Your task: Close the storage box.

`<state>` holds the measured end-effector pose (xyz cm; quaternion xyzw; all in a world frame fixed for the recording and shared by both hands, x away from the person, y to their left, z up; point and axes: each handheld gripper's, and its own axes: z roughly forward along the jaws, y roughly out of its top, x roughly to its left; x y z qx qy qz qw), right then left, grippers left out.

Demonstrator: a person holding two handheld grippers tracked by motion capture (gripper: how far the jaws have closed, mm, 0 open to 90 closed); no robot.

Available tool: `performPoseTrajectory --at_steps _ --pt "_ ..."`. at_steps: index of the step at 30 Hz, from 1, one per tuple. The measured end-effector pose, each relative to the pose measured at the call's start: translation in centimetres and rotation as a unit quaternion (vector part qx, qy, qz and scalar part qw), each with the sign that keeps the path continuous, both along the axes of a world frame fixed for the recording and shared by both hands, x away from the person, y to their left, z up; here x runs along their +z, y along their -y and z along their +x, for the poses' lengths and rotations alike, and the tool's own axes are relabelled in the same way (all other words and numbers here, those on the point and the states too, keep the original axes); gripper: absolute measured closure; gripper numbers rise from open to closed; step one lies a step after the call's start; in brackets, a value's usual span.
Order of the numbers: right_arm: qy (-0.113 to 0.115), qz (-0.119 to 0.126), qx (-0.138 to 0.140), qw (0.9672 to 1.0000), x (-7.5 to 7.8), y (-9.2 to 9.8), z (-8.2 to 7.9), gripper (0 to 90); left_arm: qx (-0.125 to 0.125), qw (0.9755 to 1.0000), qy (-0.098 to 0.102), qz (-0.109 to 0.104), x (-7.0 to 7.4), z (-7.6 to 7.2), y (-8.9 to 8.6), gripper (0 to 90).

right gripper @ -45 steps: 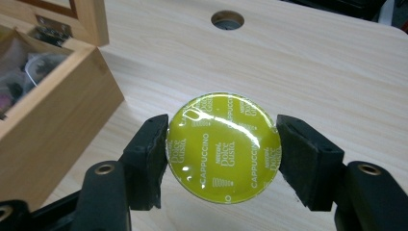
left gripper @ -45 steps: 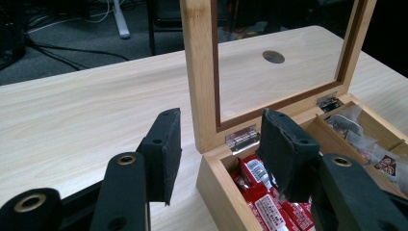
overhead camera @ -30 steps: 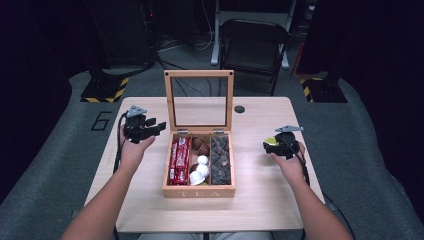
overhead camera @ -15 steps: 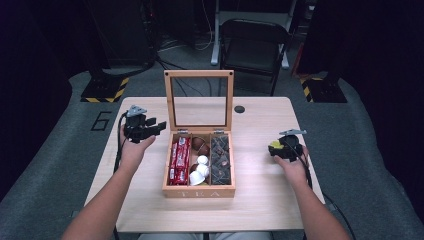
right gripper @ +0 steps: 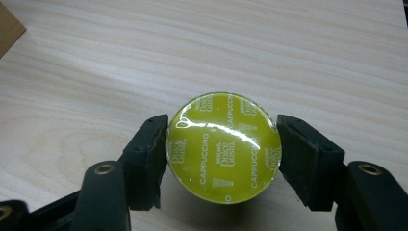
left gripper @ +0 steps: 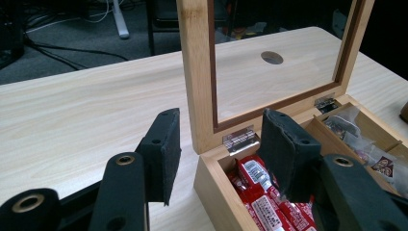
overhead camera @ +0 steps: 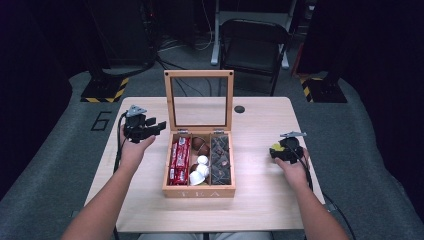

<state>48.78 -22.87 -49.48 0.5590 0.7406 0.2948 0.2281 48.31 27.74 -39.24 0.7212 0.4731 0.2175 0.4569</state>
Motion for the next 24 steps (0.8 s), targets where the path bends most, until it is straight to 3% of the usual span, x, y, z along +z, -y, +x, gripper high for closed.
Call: performPoseTrajectory --at_steps 6,13,24 --pt "-0.004 -0.001 -0.003 1.0000 0.1 0.0 0.0 35.6 0.000 1.0000 0.000 0.000 0.0 0.0 -0.1 49.2" --pt "0.008 0.007 0.001 0.9999 0.8 -0.2 0.0 33.3 0.001 1.0000 -0.001 0.000 0.1 0.0 -0.2 49.2" --pt "0.040 0.000 0.033 0.9987 4.6 -1.8 0.4 33.3 0.000 1.0000 -0.001 0.000 0.1 -0.1 -0.2 49.0"
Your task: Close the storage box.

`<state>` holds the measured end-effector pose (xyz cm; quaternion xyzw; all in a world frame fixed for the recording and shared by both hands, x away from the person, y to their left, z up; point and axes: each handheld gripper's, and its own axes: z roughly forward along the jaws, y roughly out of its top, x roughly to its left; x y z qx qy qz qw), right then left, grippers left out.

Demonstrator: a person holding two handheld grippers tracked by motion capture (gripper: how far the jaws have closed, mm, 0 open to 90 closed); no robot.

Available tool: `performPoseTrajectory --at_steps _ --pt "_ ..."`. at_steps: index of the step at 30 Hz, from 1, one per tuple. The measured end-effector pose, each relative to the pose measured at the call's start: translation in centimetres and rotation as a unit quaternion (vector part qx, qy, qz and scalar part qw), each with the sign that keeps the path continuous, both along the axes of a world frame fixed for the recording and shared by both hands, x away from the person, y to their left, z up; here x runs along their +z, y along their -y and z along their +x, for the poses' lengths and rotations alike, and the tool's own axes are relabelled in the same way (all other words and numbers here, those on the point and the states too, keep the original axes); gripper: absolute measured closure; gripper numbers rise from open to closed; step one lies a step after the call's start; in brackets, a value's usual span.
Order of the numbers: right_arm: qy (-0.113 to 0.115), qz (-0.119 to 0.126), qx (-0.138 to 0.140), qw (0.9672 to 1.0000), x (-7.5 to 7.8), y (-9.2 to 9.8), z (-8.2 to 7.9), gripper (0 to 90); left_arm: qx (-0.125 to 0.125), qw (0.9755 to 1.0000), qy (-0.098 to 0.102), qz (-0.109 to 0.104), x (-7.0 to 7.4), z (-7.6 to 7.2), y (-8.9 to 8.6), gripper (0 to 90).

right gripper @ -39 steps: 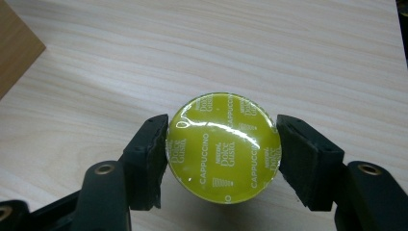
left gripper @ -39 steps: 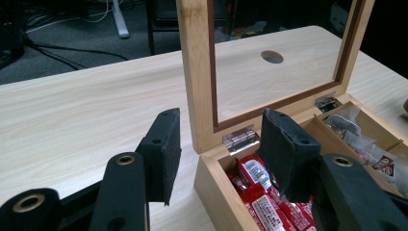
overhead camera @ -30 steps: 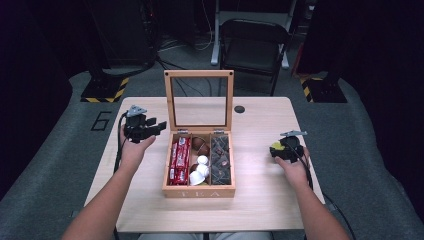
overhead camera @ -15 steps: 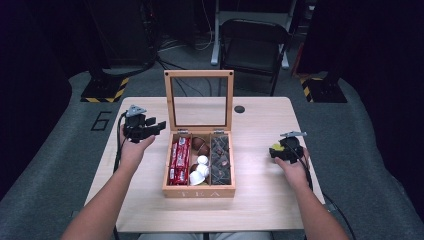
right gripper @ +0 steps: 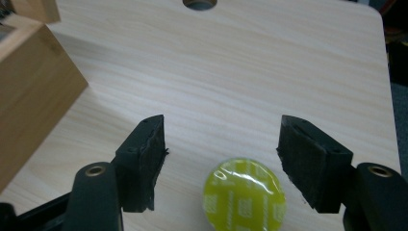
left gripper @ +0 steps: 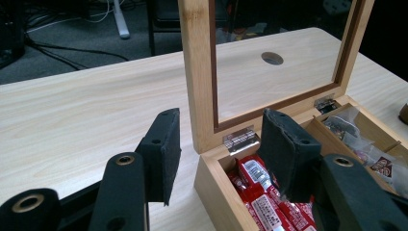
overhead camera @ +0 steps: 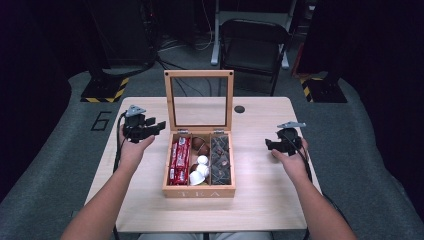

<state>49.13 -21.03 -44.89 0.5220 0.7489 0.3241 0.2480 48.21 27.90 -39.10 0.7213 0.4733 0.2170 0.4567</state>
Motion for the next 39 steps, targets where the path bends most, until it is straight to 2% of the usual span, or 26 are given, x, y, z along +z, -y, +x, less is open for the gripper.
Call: performPoseTrajectory --at_steps 5,6,7,8,9,12,18,22,30,39 --pt "0.009 0.002 0.013 0.9999 1.4 -1.0 0.2 35.2 0.001 1.0000 -0.004 0.000 0.0 0.0 0.0 48.4" --pt "0.013 0.011 0.025 0.9995 2.1 -1.6 0.2 36.6 0.001 1.0000 -0.006 0.002 -0.1 0.0 0.0 48.3" --pt "0.013 0.011 0.025 0.9995 2.1 -1.6 0.2 36.6 0.002 1.0000 -0.007 0.002 -0.1 0.0 0.1 48.3" --pt "0.018 0.009 0.038 0.9991 2.8 -2.4 0.2 37.3 0.001 1.0000 -0.008 0.003 -0.1 0.1 0.1 48.4" --pt "0.018 0.009 0.038 0.9991 2.8 -2.4 0.2 37.3 0.002 1.0000 -0.007 0.002 -0.1 0.1 0.0 48.4" --pt "0.027 0.011 0.061 0.9977 4.4 -3.8 0.4 37.7 0.002 1.0000 -0.005 0.000 -0.1 0.1 0.0 48.4" --pt "0.030 0.032 0.083 0.9956 6.2 -5.6 0.7 38.7 0.005 1.0000 -0.006 -0.001 0.0 0.0 -0.2 48.4" --pt "0.031 0.034 0.098 0.9941 7.0 -6.8 0.8 39.1 0.006 1.0000 -0.007 -0.001 0.0 0.0 -0.3 48.4" --pt "0.035 0.024 0.114 0.9926 7.7 -8.4 1.5 39.7 0.005 1.0000 -0.006 -0.004 0.1 0.0 -0.3 48.3" --pt "0.029 0.036 0.124 0.9912 7.4 -10.1 2.7 41.6 0.000 1.0000 -0.007 -0.002 0.1 -0.1 -0.2 48.4"
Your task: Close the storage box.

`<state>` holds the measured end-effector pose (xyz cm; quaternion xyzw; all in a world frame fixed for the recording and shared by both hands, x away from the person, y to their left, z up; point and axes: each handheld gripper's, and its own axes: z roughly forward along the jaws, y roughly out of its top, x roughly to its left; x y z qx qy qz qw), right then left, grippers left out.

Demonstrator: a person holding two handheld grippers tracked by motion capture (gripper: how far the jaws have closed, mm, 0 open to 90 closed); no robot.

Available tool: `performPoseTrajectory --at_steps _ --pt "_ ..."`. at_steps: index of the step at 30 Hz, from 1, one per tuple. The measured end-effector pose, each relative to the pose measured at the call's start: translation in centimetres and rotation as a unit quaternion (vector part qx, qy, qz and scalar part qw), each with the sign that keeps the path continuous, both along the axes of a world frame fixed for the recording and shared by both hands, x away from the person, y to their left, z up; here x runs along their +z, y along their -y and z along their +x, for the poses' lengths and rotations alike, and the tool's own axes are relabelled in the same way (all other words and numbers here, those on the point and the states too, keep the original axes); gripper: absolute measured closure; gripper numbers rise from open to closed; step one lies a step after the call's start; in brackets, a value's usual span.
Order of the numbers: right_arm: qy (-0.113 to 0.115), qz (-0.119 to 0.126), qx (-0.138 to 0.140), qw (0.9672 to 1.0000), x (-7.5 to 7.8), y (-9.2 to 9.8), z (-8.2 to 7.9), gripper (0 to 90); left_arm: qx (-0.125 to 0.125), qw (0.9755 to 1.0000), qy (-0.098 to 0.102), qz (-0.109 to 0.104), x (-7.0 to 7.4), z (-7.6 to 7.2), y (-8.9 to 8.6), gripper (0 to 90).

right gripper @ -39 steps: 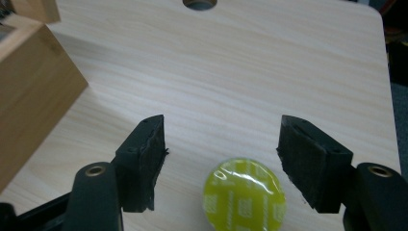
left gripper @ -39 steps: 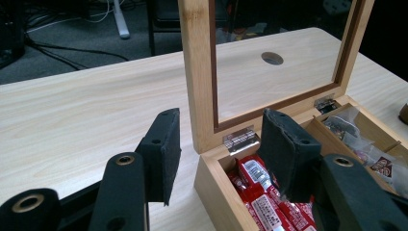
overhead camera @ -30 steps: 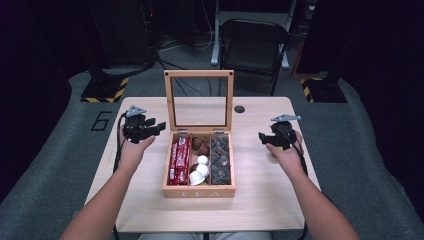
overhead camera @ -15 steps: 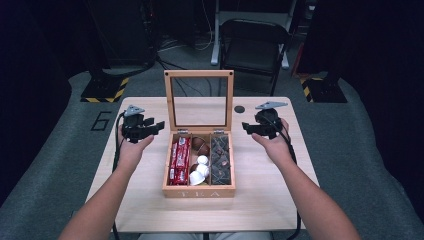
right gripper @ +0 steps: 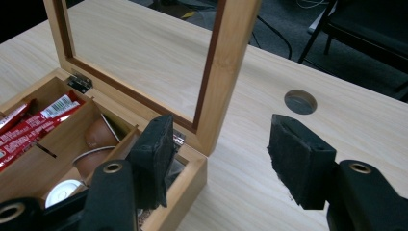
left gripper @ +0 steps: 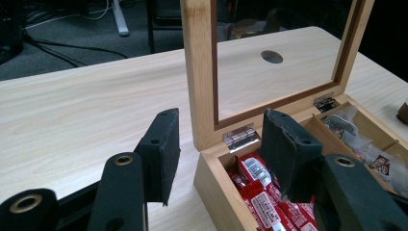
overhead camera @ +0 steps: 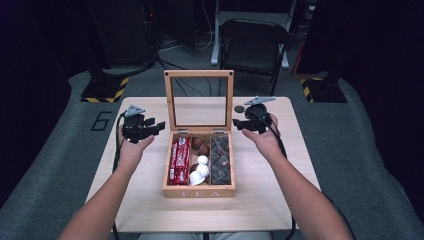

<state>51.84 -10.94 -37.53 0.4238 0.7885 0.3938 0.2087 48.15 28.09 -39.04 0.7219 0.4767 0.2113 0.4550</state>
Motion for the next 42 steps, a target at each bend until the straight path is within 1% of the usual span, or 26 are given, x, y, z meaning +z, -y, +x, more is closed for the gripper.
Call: performPoseTrajectory --at_steps 3,6,8,9,11,12,13,16,19,24,25,28,29,30,31,33,34,35,37,38,40,41,42 --pt "-0.004 0.009 0.003 1.0000 -0.1 -0.7 0.5 42.0 0.000 1.0000 0.003 -0.002 0.0 0.0 0.0 48.4" --pt "-0.001 0.006 0.006 1.0000 -0.2 -1.0 0.9 42.0 0.001 1.0000 0.002 -0.003 0.0 0.0 0.0 48.4" --pt "-0.008 0.009 0.002 0.9999 -0.3 -1.4 1.2 42.0 -0.001 1.0000 0.001 -0.002 0.0 0.0 0.0 48.4" --pt "-0.007 0.007 0.002 0.9999 -0.4 -1.7 1.5 42.0 -0.001 1.0000 0.001 -0.002 0.0 0.0 0.0 48.5" --pt "-0.010 0.007 0.001 0.9999 -0.5 -1.9 1.7 42.0 -0.001 1.0000 0.001 -0.002 0.0 0.1 0.0 48.5" --pt "-0.008 0.005 0.004 0.9999 -0.6 -1.9 1.9 42.0 -0.002 1.0000 0.001 -0.003 0.0 0.1 0.0 48.5" --pt "-0.009 0.007 0.004 0.9999 -0.8 -2.2 2.2 42.0 -0.001 1.0000 0.000 -0.002 0.0 0.1 0.0 48.5" --pt "-0.013 0.009 0.000 0.9999 -1.1 -2.4 2.5 42.0 -0.002 1.0000 0.001 -0.001 -0.1 0.1 0.0 48.5" --pt "-0.018 0.006 -0.004 0.9998 -1.6 -2.6 3.0 41.8 -0.001 1.0000 0.001 -0.003 -0.1 0.1 0.0 48.5" --pt "-0.019 0.005 -0.012 0.9997 -1.9 -2.8 3.3 41.8 -0.003 1.0000 0.000 -0.001 0.0 0.1 -0.1 48.5" --pt "-0.013 -0.003 -0.005 0.9999 -2.0 -2.6 3.6 41.5 -0.002 1.0000 0.000 -0.003 -0.1 0.1 -0.1 48.4" --pt "-0.020 0.002 -0.010 0.9998 -2.0 -2.7 3.7 41.3 -0.002 1.0000 0.000 -0.003 -0.1 0.1 -0.1 48.4" --pt "-0.025 0.008 -0.015 0.9996 -2.1 -2.8 3.9 41.2 -0.003 1.0000 0.000 -0.001 0.0 0.1 -0.1 48.5" --pt "-0.025 0.008 -0.015 0.9996 -2.1 -2.8 3.9 41.2 -0.003 1.0000 0.000 -0.001 0.0 0.1 -0.1 48.5" --pt "-0.022 0.004 -0.009 0.9997 -2.1 -2.8 4.0 41.1 -0.004 1.0000 0.000 -0.001 0.0 0.1 -0.2 48.5" --pt "-0.026 0.009 -0.010 0.9996 -2.2 -3.1 4.1 40.9 -0.002 1.0000 0.001 -0.001 0.0 0.0 -0.2 48.4" --pt "-0.026 0.009 -0.010 0.9996 -2.2 -3.1 4.1 40.9 -0.002 1.0000 0.001 -0.001 0.0 0.0 -0.2 48.4" --pt "-0.023 0.004 -0.003 0.9997 -2.3 -3.2 4.2 40.7 -0.001 1.0000 0.001 -0.002 0.0 0.0 -0.3 48.4" --pt "-0.027 0.008 -0.007 0.9996 -2.3 -3.4 4.2 40.7 -0.001 1.0000 0.001 -0.003 0.0 0.0 -0.4 48.5" --pt "-0.022 0.005 -0.001 0.9998 -2.3 -3.5 4.3 40.7 0.000 1.0000 0.002 -0.002 0.0 0.0 -0.4 48.5" --pt "-0.024 0.007 -0.002 0.9997 -2.2 -3.7 4.3 39.9 0.000 1.0000 0.001 0.000 0.1 -0.1 -0.6 48.5" --pt "-0.022 0.000 0.001 0.9998 -2.2 -3.8 4.3 39.5 0.001 1.0000 0.001 -0.001 0.1 -0.1 -0.6 48.5" --pt "-0.026 0.002 -0.004 0.9997 -2.2 -3.9 4.3 39.4 0.001 1.0000 0.002 -0.001 0.0 -0.1 -0.6 48.4"
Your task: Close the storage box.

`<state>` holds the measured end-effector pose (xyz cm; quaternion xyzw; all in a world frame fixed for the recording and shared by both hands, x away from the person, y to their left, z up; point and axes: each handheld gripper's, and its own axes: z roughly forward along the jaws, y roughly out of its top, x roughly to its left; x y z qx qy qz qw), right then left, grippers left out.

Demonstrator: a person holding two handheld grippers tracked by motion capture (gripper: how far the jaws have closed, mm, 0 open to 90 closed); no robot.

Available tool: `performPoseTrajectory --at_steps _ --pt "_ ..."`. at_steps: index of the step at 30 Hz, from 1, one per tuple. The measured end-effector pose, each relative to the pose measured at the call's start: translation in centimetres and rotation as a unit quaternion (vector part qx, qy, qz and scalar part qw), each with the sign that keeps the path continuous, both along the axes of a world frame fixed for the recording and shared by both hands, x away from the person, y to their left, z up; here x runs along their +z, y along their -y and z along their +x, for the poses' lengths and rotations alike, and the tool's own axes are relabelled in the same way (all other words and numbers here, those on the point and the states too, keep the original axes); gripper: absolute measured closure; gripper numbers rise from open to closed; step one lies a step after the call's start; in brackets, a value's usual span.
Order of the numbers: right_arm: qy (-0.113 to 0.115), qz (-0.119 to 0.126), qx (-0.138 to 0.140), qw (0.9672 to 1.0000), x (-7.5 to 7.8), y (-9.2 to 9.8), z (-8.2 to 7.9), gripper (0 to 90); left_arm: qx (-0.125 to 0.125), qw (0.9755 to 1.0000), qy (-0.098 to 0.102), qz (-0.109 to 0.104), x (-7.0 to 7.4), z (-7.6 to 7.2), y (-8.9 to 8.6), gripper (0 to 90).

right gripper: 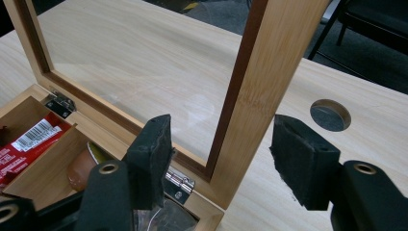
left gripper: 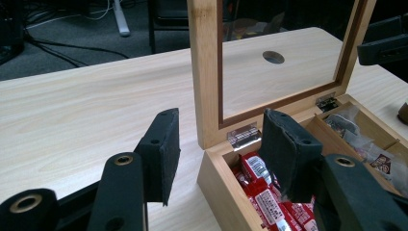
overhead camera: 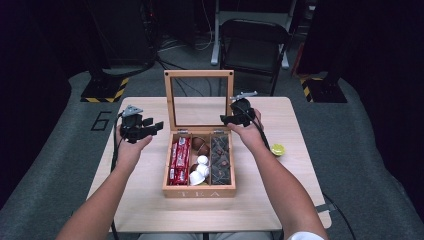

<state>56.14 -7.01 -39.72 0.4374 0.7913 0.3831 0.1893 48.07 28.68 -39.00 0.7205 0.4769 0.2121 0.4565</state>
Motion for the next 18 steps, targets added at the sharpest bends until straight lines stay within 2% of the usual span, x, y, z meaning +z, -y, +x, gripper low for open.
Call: performPoseTrajectory --at_steps 12,14,18 --pt "-0.005 0.003 0.001 1.0000 -0.20 -0.23 0.62 38.8 -0.002 1.0000 -0.001 0.002 0.04 -0.07 -0.01 48.4" --pt "-0.003 -0.001 0.008 1.0000 -0.26 -0.14 0.78 38.8 -0.001 1.0000 -0.002 0.002 0.05 -0.08 -0.09 48.4" --pt "-0.009 0.006 0.005 0.9999 -0.36 -0.37 0.87 37.2 0.000 1.0000 -0.001 0.001 0.07 -0.10 -0.17 48.4"
